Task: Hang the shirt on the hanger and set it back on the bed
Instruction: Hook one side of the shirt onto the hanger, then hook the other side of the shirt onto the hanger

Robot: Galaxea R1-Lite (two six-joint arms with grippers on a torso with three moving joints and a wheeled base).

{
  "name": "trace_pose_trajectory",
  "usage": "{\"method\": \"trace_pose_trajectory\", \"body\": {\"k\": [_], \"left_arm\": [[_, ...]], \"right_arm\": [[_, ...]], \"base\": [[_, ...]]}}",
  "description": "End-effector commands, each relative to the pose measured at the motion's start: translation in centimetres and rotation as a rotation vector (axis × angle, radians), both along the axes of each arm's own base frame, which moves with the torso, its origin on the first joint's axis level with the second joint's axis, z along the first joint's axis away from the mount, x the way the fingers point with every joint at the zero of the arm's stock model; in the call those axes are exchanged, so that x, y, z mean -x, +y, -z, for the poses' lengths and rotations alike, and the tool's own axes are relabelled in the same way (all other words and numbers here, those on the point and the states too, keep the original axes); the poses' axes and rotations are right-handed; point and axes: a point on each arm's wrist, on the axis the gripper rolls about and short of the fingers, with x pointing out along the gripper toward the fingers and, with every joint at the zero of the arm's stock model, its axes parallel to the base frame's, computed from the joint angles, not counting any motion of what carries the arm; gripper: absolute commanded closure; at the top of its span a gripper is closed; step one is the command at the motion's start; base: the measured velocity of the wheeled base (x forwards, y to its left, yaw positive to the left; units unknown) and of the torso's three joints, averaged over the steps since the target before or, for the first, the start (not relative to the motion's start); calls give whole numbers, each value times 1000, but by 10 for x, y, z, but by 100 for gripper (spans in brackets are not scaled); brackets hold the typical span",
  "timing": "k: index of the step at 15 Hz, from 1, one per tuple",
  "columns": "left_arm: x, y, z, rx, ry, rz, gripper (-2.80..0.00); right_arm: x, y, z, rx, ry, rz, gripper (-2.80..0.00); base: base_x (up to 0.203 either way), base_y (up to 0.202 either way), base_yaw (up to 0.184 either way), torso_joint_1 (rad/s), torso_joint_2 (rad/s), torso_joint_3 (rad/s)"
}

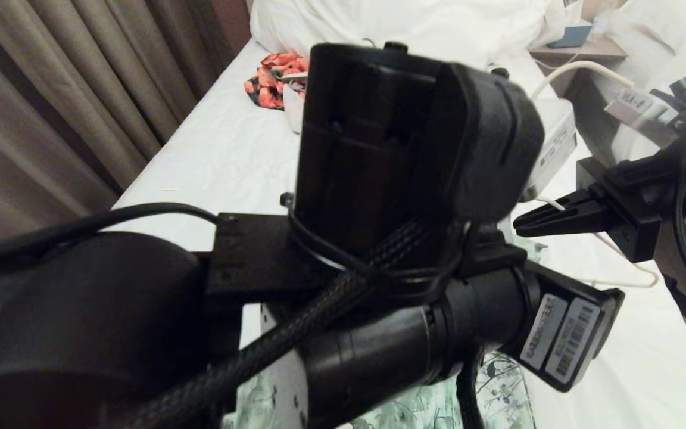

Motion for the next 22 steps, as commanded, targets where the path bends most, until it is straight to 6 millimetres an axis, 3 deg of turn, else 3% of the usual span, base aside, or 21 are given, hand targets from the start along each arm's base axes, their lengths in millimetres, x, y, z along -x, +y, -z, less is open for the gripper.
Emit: {"method": "trace_pose_trajectory", "body": {"k": [1, 6, 10, 11, 16, 22], "left_arm": [[12, 12, -3, 2, -10, -15, -280], [23, 36, 15, -62, 5, -31, -280], [27, 53, 15, -68, -14, -87, -280], [28, 63, 17, -74, -13, -95, 0], [23, 119, 18, -61, -22, -187, 0], [40, 195, -8, -10, -106, -222, 0]], "right_arm": [[3, 0, -1, -10, 0, -14, 0], [12, -1, -8, -27, -20, -27, 0], [14, 0, -4, -40, 0, -42, 0], [15, 0, -4, -41, 0, -43, 0], [14, 2, -5, -42, -4, -53, 0], [19, 24, -4, -40, 1, -134, 0]], "base": [[0, 0, 0, 0, 0, 0], [0, 0, 0, 0, 0, 0], [0, 0, 0, 0, 0, 0], [0, 0, 0, 0, 0, 0], [0, 0, 0, 0, 0, 0], [0, 0, 0, 0, 0, 0]]}}
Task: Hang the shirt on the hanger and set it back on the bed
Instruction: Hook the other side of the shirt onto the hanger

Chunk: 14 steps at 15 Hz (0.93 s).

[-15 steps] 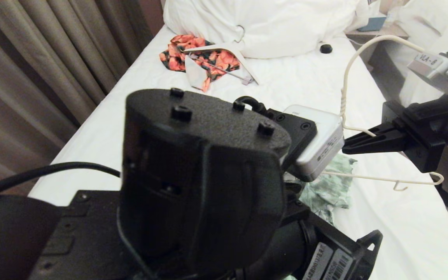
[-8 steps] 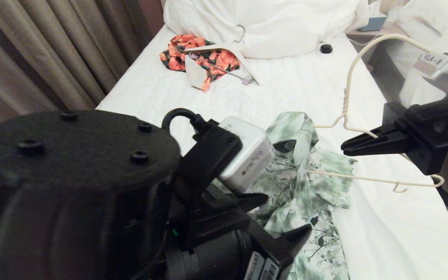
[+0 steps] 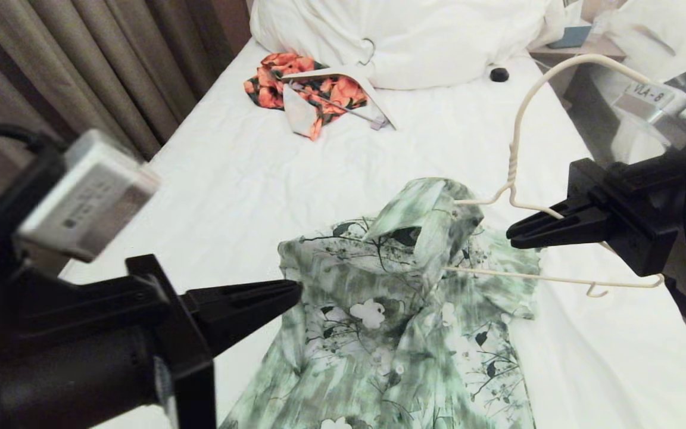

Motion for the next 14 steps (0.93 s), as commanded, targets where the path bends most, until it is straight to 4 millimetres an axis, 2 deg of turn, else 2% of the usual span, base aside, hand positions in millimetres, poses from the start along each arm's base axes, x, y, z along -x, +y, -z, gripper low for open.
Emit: {"method": "trace_pose_trajectory", "body": {"k": [1, 5, 7, 10, 13, 14], "left_arm": [[11, 23, -18, 59, -34, 28, 0], [3, 19, -20, -36, -118, 168, 0], [5, 24, -23, -47, -123, 177, 0], [14, 39, -17, -116, -68, 186, 0], [19, 46, -25, -85, -98, 208, 0], [18, 44, -26, -97, -113, 215, -280]], "right_arm": [[2, 7, 0, -4, 3, -30, 0], [7, 22, -1, -5, 5, -89, 0], [9, 31, 1, -3, 13, -121, 0], [15, 42, 0, -3, 15, -165, 0], [25, 48, -4, -6, 21, -195, 0], [27, 49, -4, -6, 21, -201, 0]], "base": [[0, 0, 0, 0, 0, 0], [0, 0, 0, 0, 0, 0], [0, 0, 0, 0, 0, 0], [0, 0, 0, 0, 0, 0], [0, 0, 0, 0, 0, 0], [0, 0, 0, 0, 0, 0]]}}
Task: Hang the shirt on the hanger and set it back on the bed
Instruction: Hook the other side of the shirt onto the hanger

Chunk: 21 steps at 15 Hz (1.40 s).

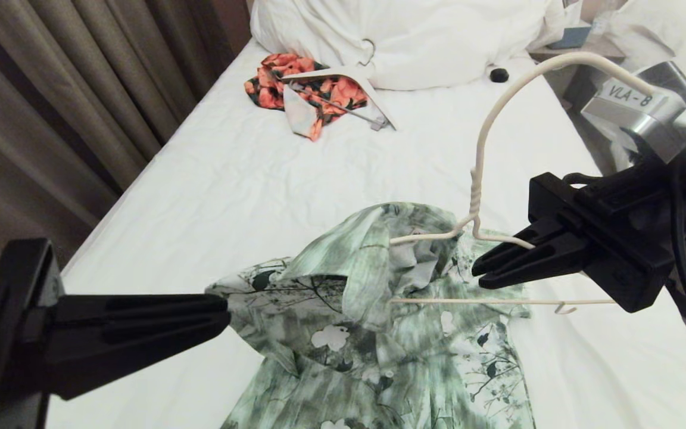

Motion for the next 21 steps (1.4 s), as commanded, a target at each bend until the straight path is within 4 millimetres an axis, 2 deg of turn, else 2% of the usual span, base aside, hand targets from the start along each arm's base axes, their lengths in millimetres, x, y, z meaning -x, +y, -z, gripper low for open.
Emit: {"method": "trace_pose_trajectory", "body": {"k": [1, 7, 14, 16, 21], "left_arm": [[-2, -3, -2, -9, -20, 8, -280], [-26, -46, -4, -11, -18, 64, -280], [-58, -93, 24, -14, -1, 90, -280], [-63, -101, 27, -12, -4, 88, -280], [-69, -105, 28, -16, -1, 78, -280]], "right_arm": [[3, 1, -2, -7, -7, -13, 0], [-2, 3, 1, -3, 2, -15, 0], [-1, 2, 0, -5, -4, -10, 0], [0, 1, -1, -5, -4, -10, 0], [1, 1, -1, -5, -5, -11, 0]], "base": [[0, 0, 0, 0, 0, 0], [0, 0, 0, 0, 0, 0], [0, 0, 0, 0, 0, 0], [0, 0, 0, 0, 0, 0], [0, 0, 0, 0, 0, 0]]}}
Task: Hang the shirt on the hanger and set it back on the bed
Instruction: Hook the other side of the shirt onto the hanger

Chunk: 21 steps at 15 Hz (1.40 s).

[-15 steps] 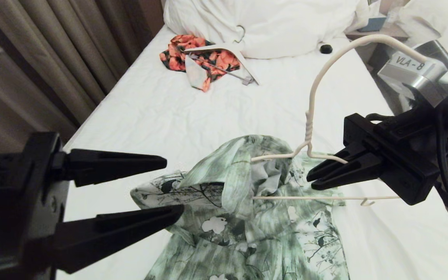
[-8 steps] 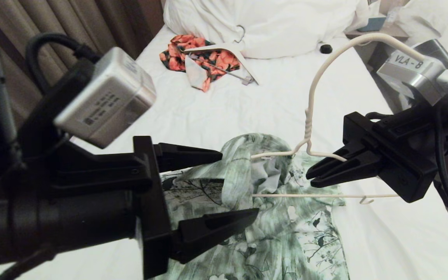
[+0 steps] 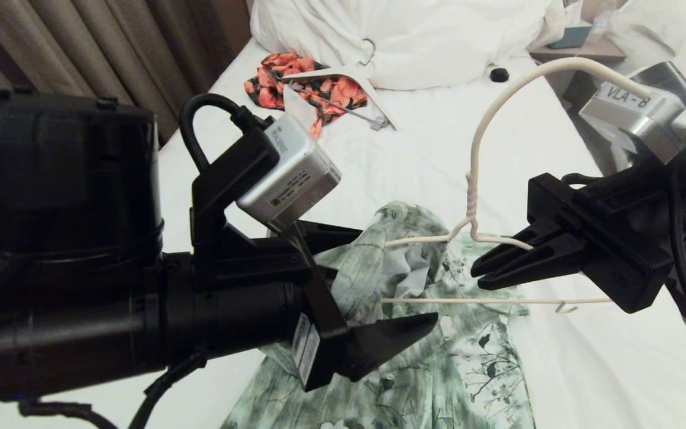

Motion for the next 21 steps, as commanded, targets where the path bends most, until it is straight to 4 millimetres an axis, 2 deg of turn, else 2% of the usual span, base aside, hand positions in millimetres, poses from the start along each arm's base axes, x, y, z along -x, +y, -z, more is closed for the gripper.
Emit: {"method": "trace_pose_trajectory", "body": {"k": [1, 2, 15, 16, 19, 21], "left_arm": [[-2, -3, 3, -10, 6, 3, -63], [-2, -3, 3, -10, 7, 4, 0], [-2, -4, 3, -12, 7, 5, 0], [-2, -3, 3, -10, 6, 6, 0], [-2, -2, -2, 4, -4, 3, 0], [-1, -1, -6, 15, -12, 1, 0]], "right_arm": [[1, -1, -2, -7, -6, -6, 0], [1, -1, -2, -7, -5, -6, 0], [4, -5, -5, -13, -16, 5, 0], [4, -5, -5, -14, -17, 5, -280], [3, -7, -6, -12, -7, 17, -280], [5, -16, -10, -17, -17, 46, -280]], "base": [[0, 0, 0, 0, 0, 0], [0, 0, 0, 0, 0, 0], [0, 0, 0, 0, 0, 0], [0, 0, 0, 0, 0, 0], [0, 0, 0, 0, 0, 0], [0, 0, 0, 0, 0, 0]]}}
